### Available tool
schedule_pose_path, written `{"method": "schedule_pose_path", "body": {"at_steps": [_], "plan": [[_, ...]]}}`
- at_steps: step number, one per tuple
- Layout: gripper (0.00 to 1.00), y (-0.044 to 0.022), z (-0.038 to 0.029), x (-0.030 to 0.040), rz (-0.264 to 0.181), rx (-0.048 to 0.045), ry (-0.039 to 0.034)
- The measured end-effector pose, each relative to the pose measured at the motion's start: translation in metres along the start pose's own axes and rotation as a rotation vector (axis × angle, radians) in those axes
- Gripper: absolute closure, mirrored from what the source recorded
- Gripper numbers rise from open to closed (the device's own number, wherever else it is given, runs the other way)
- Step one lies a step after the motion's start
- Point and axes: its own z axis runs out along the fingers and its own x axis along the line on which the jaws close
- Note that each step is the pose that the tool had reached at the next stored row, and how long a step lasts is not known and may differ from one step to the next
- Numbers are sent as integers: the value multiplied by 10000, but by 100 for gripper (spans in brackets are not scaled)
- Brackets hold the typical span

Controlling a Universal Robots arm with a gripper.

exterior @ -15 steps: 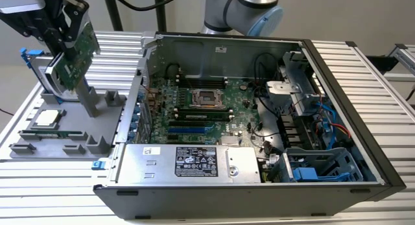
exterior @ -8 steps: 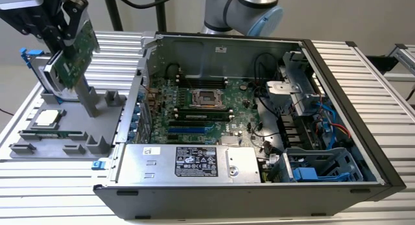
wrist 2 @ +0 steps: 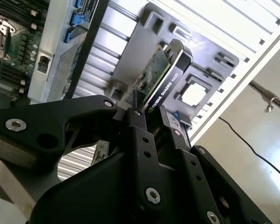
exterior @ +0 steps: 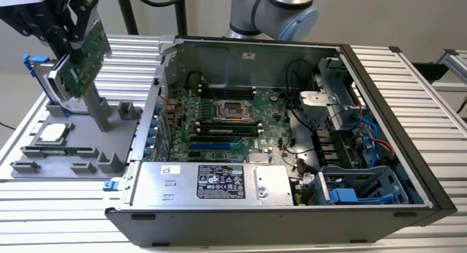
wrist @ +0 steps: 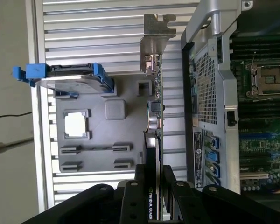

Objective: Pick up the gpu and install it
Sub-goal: 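Pick up the gpu and move the gpu toward the slot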

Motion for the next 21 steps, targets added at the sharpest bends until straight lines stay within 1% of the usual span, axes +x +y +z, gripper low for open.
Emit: {"method": "schedule_pose_path", "body": {"at_steps": [21], "plan": [[100,4,-88,0,0,0,0]]}}
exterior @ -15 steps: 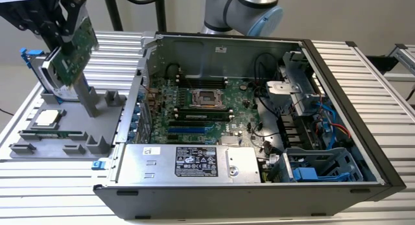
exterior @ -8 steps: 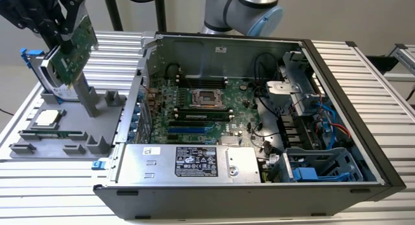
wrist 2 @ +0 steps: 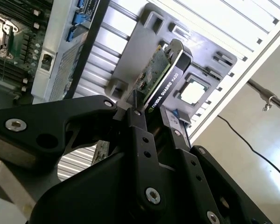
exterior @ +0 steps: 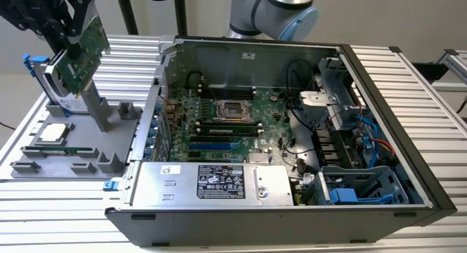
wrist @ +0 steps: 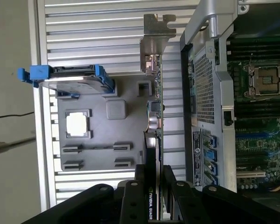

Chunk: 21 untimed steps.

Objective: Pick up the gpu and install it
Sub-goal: 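Pick up the gpu and move the gpu toward the slot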

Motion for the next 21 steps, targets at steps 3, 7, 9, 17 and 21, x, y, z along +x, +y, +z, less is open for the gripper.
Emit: {"method": "schedule_pose_path", "body": {"at_steps": [3,7,9,17,21], "plan": [[100,1,-17,0,0,0,1],[100,2,-43,0,0,1,1],[100,3,-53,0,0,0,1],[100,3,-56,-8,-1,3,4],[100,5,-54,-39,0,2,9]]}}
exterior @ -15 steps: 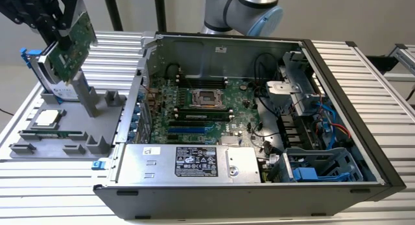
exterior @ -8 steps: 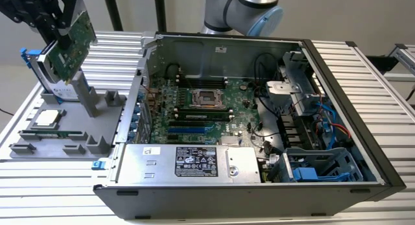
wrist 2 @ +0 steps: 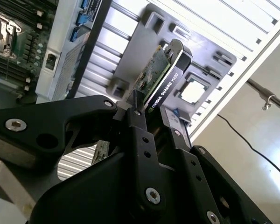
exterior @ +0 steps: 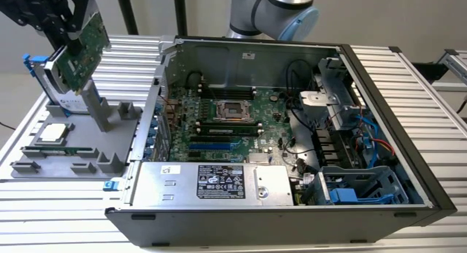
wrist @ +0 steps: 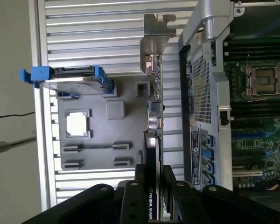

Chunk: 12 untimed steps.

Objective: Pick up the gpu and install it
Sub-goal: 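Pick up the gpu and move the gpu toward the slot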

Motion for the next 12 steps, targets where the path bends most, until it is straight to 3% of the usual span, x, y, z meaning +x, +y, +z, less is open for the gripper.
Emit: {"method": "schedule_pose_path", "body": {"at_steps": [12], "plan": [[100,7,0,-100,2,9,44]]}}
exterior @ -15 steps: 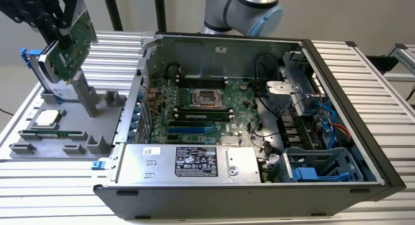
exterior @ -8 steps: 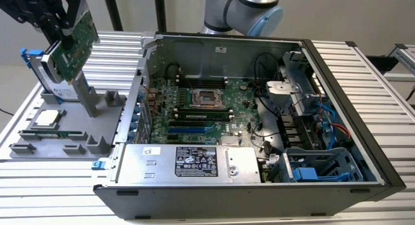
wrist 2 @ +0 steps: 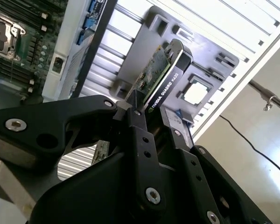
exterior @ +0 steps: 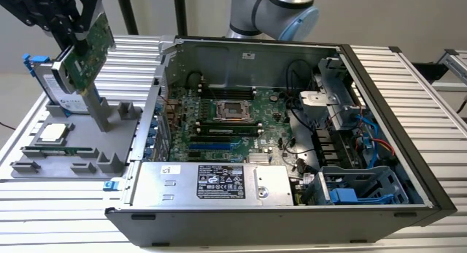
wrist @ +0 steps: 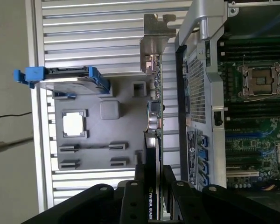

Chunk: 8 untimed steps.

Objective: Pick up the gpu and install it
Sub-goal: 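Pick up the gpu and move the gpu toward the slot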

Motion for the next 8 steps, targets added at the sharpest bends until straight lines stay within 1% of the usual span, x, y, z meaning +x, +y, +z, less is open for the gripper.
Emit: {"method": "schedule_pose_path", "body": {"at_steps": [8], "plan": [[100,4,1,-60,1,-1,4]]}}
